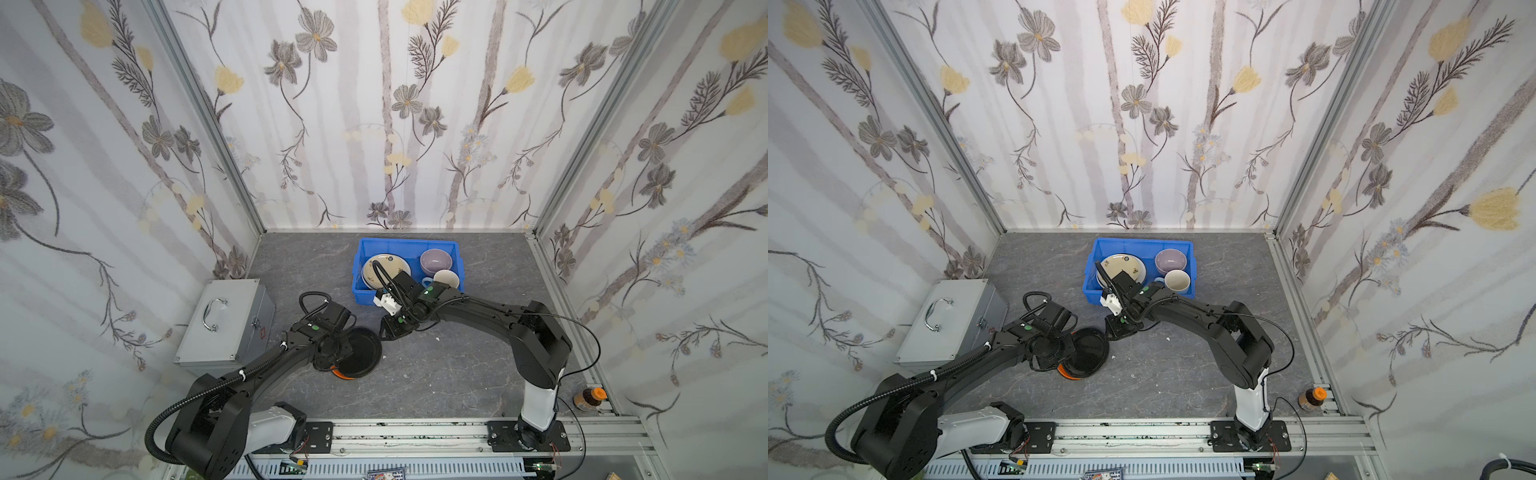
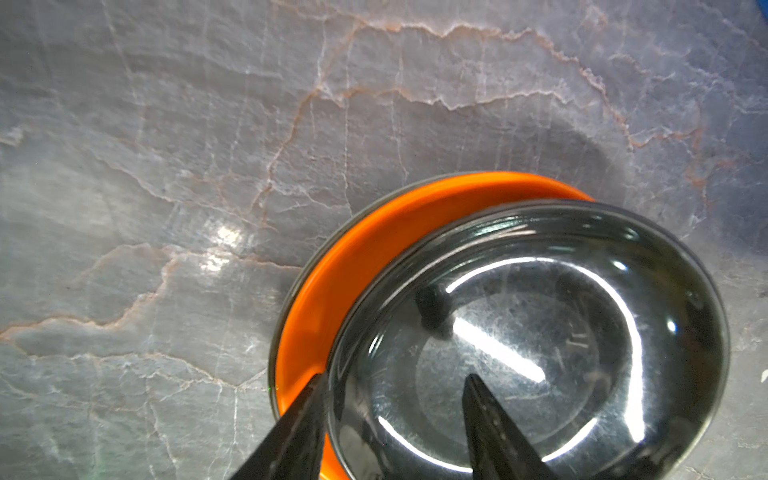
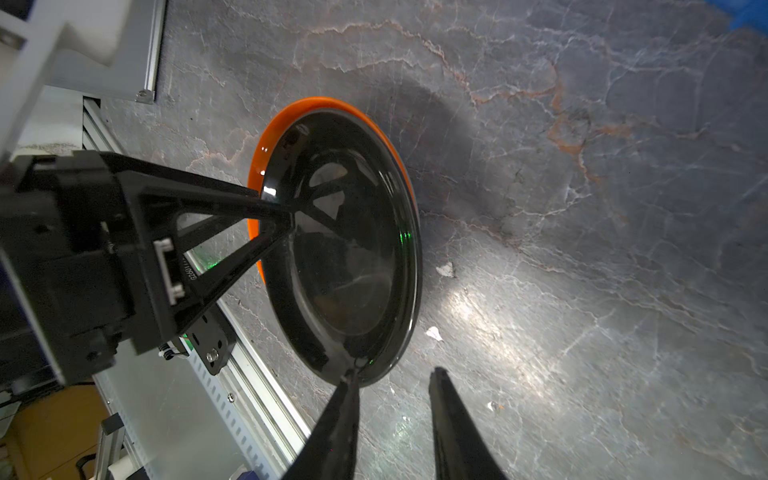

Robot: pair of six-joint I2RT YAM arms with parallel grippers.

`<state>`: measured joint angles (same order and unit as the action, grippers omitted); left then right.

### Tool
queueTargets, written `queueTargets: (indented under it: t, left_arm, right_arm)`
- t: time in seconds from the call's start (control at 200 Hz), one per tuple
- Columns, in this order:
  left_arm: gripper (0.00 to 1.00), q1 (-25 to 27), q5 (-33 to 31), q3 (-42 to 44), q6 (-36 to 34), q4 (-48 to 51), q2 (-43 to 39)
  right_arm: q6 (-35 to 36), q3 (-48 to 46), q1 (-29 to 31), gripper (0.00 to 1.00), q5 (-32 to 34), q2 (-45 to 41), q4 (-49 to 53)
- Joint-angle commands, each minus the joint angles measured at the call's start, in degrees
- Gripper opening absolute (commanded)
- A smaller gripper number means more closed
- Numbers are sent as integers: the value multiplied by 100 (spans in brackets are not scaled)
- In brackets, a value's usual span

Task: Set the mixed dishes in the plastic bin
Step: 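Pinch the black plate rim with the right gripper while the left gripper braces it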

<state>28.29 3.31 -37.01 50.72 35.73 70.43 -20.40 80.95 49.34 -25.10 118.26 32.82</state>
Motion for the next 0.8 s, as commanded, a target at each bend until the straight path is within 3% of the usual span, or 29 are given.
queueTargets:
  t: [0.0, 0.41, 0.799]
  left_arm:
    - [54, -8, 37, -60, -62, -80, 23]
    - [53, -8, 90, -77, -80, -214, 155]
    - [52, 1, 155, -237, -132, -279, 456]
  right_arm:
    - [129, 26, 3, 32, -227, 141, -207]
    - [108, 48, -10, 32, -850, 483, -443]
    - [55, 67, -105, 32, -796, 520, -496]
